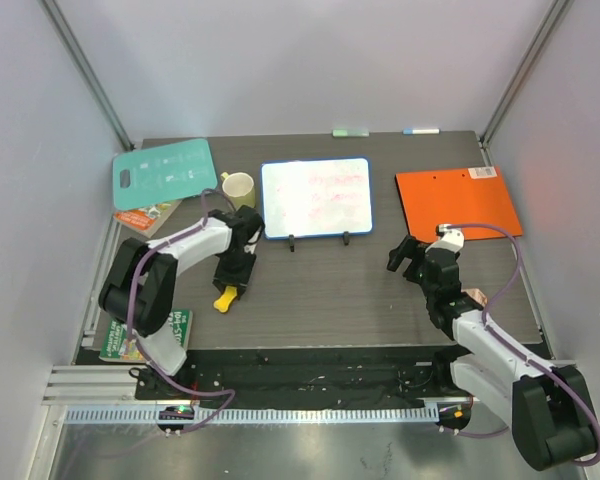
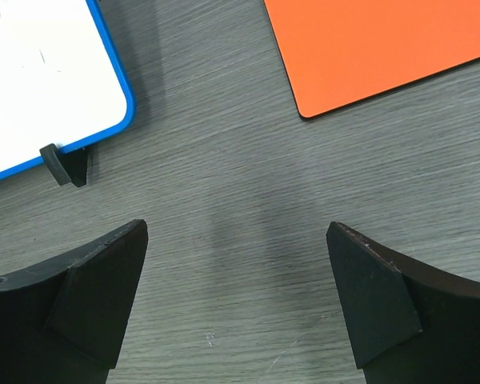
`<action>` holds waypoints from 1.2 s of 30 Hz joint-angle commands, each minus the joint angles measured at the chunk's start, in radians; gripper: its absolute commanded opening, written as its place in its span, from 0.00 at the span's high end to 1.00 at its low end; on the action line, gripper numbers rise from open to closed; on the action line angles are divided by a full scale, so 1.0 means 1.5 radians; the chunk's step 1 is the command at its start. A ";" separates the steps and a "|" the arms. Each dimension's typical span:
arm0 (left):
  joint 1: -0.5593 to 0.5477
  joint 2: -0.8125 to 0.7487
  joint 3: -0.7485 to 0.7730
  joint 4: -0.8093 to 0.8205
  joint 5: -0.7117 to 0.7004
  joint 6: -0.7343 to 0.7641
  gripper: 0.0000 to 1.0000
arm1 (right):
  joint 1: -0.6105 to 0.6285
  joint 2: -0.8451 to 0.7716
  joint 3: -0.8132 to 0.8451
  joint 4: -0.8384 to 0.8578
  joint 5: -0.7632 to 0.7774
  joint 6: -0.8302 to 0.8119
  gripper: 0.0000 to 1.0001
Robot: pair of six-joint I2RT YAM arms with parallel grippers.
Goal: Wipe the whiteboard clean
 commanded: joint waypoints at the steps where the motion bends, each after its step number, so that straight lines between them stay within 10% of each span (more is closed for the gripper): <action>1: 0.005 -0.061 0.047 0.038 0.004 -0.039 1.00 | 0.001 0.008 0.024 0.020 -0.006 -0.008 0.00; 17: 0.004 -0.101 0.062 0.213 0.038 -0.123 1.00 | 0.001 0.036 0.037 0.019 -0.012 -0.008 0.00; 22: 0.002 -0.072 0.050 0.229 0.008 -0.119 0.53 | 0.001 0.035 0.037 0.015 -0.013 -0.009 0.00; 36: 0.002 0.031 0.079 0.222 -0.003 -0.105 0.34 | 0.002 0.030 0.033 0.021 -0.012 -0.009 0.00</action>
